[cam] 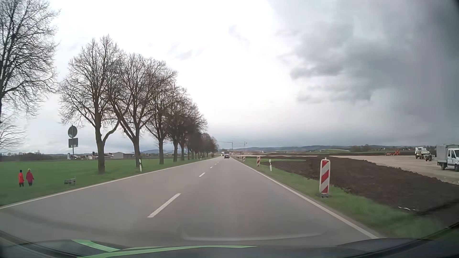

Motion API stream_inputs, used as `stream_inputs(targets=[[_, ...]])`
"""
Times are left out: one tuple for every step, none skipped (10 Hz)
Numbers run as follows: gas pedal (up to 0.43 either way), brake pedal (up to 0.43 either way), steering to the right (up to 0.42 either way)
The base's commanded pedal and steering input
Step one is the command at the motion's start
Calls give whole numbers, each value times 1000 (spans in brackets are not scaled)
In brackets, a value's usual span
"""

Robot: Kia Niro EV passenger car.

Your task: Follow the waypoints while adhering to traffic rules and regulations

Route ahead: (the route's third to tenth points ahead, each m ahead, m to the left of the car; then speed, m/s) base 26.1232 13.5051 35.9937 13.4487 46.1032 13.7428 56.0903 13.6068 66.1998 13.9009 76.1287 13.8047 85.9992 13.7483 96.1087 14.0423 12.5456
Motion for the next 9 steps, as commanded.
stream_inputs(targets=[[118, 0, 0], [118, 0, 0], [118, 0, -1], [110, 0, -1], [110, 0, -1], [110, 0, -1], [110, 0, -1], [110, 0, -1], [110, 0, -1]])
